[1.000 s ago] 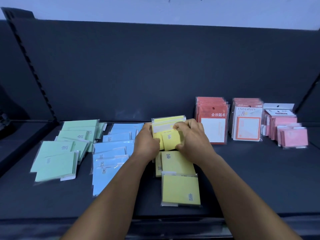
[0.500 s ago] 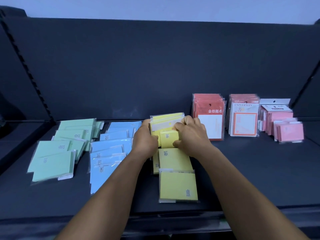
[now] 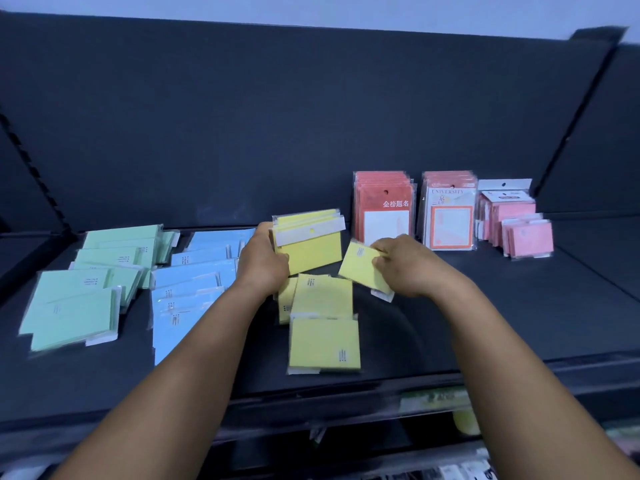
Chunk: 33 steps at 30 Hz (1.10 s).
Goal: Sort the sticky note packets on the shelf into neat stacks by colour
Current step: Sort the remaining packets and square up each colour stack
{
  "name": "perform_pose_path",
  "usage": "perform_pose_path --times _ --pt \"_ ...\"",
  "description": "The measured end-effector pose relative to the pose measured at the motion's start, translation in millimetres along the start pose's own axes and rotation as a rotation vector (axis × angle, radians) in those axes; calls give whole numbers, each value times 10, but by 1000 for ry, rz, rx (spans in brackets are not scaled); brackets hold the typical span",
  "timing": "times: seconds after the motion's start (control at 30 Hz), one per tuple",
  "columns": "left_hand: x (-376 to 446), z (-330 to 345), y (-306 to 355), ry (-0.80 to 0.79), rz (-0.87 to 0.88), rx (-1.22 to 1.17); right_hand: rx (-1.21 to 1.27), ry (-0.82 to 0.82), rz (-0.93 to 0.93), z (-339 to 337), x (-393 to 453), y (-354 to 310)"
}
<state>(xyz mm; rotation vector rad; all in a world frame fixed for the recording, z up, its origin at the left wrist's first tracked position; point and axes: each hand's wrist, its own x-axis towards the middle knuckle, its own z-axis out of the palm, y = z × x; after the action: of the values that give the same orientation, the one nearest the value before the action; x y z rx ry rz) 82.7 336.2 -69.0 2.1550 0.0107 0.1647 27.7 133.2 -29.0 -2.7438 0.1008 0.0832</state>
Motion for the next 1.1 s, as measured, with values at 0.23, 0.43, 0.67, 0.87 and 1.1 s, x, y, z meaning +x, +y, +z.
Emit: perform_pose_path --times 0.23,0.43,0.67,0.87,1.1 --pt "-47 -2 27 3 -7 20 -179 87 -17 49 -259 -24" --pt "-85 -51 60 -5 -26 16 -150 -113 -224 262 -248 -363" --pt "-113 -151 64 -28 -23 36 -18 -331 -198 173 -38 -485" --pt "-113 -170 76 -52 -19 45 -56 -387 -184 123 30 -567" --pt "-98 -165 78 -67 -32 24 -1 -470 -203 130 106 -577"
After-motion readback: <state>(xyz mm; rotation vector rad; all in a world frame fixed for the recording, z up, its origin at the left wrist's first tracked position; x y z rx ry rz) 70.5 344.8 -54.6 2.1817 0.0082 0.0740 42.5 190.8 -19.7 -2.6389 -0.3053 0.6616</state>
